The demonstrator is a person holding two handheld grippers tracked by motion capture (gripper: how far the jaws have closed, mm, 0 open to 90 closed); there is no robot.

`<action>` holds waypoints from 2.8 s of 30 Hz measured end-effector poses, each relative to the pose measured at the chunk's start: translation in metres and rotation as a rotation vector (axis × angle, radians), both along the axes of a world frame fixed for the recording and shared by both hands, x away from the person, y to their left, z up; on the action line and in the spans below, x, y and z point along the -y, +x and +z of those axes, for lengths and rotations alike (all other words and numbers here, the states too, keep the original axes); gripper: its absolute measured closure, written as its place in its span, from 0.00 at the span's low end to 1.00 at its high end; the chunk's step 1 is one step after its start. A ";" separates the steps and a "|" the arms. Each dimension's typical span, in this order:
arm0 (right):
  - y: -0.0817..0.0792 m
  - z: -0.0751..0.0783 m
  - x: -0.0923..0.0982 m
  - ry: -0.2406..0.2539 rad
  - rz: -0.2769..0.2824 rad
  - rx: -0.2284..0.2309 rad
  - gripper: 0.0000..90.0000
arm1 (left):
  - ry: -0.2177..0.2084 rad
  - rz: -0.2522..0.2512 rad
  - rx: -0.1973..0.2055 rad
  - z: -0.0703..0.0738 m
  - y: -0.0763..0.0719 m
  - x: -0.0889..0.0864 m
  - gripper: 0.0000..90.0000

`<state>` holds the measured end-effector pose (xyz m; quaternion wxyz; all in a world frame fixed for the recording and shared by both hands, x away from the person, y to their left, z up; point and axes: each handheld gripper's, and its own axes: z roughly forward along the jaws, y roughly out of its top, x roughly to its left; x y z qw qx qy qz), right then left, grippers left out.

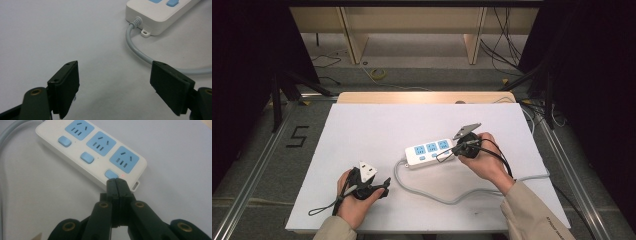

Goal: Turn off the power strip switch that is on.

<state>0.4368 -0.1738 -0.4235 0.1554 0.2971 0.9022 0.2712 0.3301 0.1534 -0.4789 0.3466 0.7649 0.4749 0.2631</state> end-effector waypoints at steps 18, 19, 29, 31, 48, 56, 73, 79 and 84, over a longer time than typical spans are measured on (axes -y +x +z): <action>0.009 0.002 -0.008 -0.011 0.007 -0.005 1.00 | -0.003 0.001 0.001 0.000 0.000 0.000 0.26; 0.009 0.002 -0.009 -0.014 0.006 -0.005 1.00 | -0.003 0.001 0.002 0.000 0.000 0.000 0.26; 0.014 0.000 -0.011 -0.017 -0.004 -0.023 1.00 | -0.002 -0.001 0.002 0.000 0.000 0.000 0.26; 0.014 0.000 -0.012 -0.015 -0.004 -0.023 1.00 | -0.002 -0.002 0.003 0.000 0.000 0.000 0.26; 0.021 0.000 -0.017 -0.026 0.002 -0.029 1.00 | -0.001 -0.004 0.003 0.000 0.000 0.001 0.26; 0.025 -0.001 -0.021 -0.027 0.002 -0.037 1.00 | -0.003 -0.003 0.004 0.000 0.000 0.001 0.26; 0.032 -0.008 -0.025 -0.038 -0.005 -0.064 1.00 | -0.002 -0.006 0.003 0.000 0.000 0.001 0.26; 0.034 -0.010 -0.026 -0.041 -0.007 -0.076 1.00 | -0.002 -0.007 0.003 0.000 0.000 0.001 0.26; 0.036 -0.012 -0.026 -0.040 -0.015 -0.087 1.00 | -0.001 -0.006 0.003 0.000 0.000 0.001 0.26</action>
